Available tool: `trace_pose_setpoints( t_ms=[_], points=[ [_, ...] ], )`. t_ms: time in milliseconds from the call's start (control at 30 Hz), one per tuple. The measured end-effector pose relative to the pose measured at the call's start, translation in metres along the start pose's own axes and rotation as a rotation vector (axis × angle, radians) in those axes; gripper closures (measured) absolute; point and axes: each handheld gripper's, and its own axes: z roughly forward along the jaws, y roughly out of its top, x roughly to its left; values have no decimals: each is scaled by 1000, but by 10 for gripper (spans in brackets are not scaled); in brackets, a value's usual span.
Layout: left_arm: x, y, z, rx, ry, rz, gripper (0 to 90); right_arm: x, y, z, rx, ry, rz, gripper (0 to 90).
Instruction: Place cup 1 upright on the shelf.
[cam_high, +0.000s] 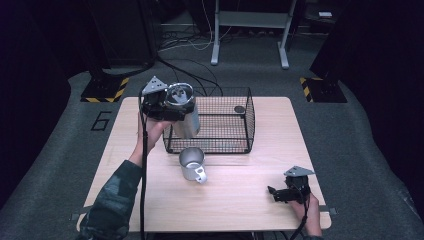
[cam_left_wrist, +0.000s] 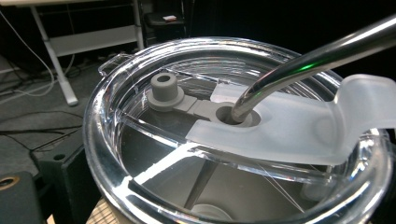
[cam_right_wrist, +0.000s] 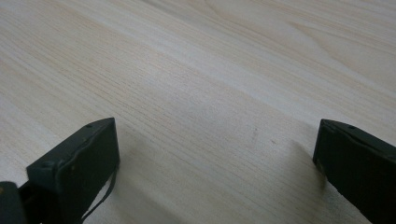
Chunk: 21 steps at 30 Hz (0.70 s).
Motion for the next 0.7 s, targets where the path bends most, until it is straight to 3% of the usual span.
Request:
trace_pose_setpoints(
  t_ms=[700],
  points=[
    [14,2,40,47,37,-19,37,0,0,0,0,-1,0,0]
  ],
)
